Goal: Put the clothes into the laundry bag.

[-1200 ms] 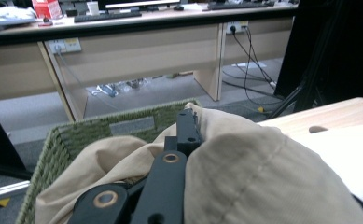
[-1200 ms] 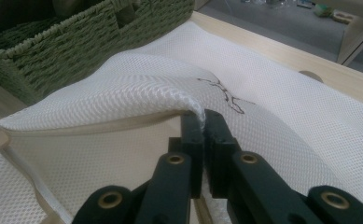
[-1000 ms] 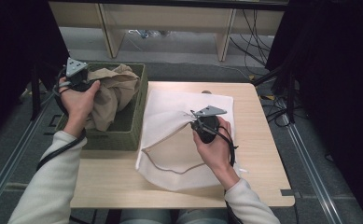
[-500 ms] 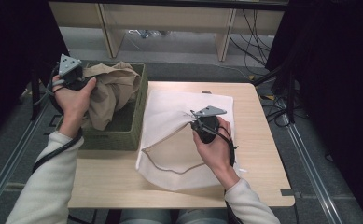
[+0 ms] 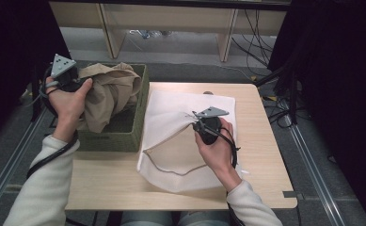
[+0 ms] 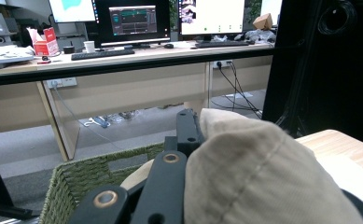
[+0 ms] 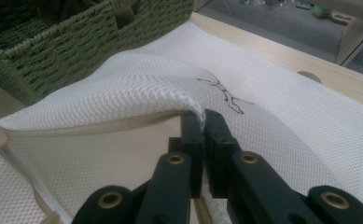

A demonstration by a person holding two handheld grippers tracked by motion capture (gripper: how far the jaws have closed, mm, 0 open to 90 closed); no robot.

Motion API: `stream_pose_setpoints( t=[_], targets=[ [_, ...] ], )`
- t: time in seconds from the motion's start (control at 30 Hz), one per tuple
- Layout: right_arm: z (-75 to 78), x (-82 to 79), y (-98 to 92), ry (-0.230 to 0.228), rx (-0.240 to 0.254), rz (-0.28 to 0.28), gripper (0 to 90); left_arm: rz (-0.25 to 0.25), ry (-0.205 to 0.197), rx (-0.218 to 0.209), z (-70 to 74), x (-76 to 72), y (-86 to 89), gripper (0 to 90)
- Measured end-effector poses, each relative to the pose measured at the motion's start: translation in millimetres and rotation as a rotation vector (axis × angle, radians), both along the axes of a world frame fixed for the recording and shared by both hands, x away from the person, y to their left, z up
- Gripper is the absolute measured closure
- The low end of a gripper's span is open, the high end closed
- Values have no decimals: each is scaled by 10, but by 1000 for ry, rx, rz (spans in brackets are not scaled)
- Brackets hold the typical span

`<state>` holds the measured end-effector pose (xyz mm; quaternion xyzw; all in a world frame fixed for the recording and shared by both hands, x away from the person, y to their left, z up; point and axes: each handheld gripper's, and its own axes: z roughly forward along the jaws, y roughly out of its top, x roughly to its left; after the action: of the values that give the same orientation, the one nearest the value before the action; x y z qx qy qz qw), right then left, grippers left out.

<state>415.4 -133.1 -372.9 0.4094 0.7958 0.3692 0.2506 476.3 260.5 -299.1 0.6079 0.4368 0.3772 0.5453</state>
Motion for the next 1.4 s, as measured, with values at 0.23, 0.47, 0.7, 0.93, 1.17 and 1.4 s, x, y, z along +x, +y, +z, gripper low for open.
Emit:
stream_pose_setpoints(
  t=[0.23, 0.47, 0.7, 0.93, 1.17, 1.4],
  targets=[
    [-2, -27, 30, 41, 36, -33, 883, -10, -24, 4, 52, -80, 19, 863],
    [-4, -20, 22, 32, 28, -22, 883, -24, -49, 9, 106, -166, 25, 863],
    [1, -1, -1, 0, 0, 0, 883, -50, -73, -4, 147, -271, 12, 863],
    [2, -1, -3, 1, 1, -1, 883, -67, -101, -9, 215, -370, 10, 864],
    [0, -2, -2, 1, 7, -2, 883, -81, -115, -14, 252, -476, -4, 863],
    [2, -11, 7, 8, 12, -7, 884, -100, -130, -36, 285, -588, -3, 863]
  ],
)
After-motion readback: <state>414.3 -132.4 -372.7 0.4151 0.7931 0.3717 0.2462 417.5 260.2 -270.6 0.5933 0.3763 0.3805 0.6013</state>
